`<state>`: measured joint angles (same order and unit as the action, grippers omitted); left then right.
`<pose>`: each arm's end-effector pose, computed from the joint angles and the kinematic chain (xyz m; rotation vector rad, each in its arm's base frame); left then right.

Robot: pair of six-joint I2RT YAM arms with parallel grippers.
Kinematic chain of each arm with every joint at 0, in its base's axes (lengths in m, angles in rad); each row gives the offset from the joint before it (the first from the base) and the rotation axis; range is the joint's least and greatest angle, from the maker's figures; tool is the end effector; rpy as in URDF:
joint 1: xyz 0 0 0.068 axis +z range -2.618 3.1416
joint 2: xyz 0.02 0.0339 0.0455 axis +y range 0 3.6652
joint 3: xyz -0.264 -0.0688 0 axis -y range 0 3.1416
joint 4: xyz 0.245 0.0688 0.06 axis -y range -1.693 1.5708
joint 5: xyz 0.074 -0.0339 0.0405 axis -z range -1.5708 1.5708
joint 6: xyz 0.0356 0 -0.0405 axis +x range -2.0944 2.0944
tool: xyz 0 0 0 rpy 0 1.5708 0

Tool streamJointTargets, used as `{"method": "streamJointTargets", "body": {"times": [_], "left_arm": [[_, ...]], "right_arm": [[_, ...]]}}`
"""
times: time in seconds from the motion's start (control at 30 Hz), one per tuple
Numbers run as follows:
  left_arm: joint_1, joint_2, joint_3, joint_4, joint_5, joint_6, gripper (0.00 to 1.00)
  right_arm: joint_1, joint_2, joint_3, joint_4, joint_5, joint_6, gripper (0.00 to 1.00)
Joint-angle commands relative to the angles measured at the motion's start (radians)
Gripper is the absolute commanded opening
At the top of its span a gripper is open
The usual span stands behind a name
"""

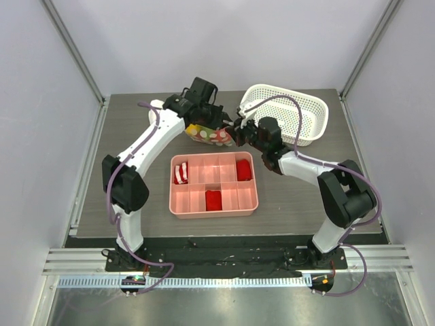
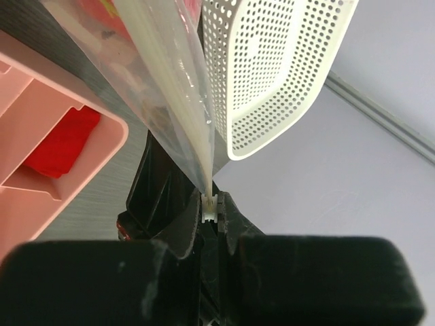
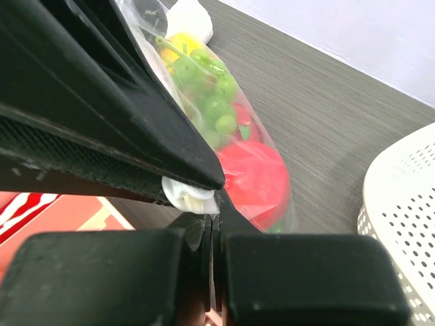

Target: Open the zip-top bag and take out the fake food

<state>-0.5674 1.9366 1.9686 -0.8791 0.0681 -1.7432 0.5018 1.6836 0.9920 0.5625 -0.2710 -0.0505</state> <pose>0.3612 -0.2331 0.3458 -1.4909 2.3006 -0.9870 0.3322 0.1931 0.2518 -0.6653 1.5943 0.5651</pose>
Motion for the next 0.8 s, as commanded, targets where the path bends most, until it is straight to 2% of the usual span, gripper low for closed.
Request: {"method": "streamJointTargets", "body": {"times": [0.0,0.13,0.37,0.6,0.77], "left_arm": [[0.012,-0.033,-0.027,-0.021,-0.056,0.033,0.0],[0.047,-0.054,-0.045,-0.084,-0.103,0.096,0.0],[0.129,-0.16,-0.145,-0.136,-0.168,0.178,0.0],[0.302,-0.295,-0.307,-0.132,-0.177,0.238,0.0],[0.391,-0.315,-0.277,-0.15,-0.202,0.321,0.0]], "right_arm": [[-0.002,-0.062,-0.029,0.14,0.041,0.076,0.01],[-0.029,-0.05,-0.061,0.22,0.094,0.178,0.01],[-0.058,-0.062,-0.07,0.189,0.168,0.184,0.01],[-0.103,-0.068,-0.09,0.183,0.153,0.175,0.01],[-0.111,-0.059,-0.09,0.181,0.144,0.172,0.01]]}}
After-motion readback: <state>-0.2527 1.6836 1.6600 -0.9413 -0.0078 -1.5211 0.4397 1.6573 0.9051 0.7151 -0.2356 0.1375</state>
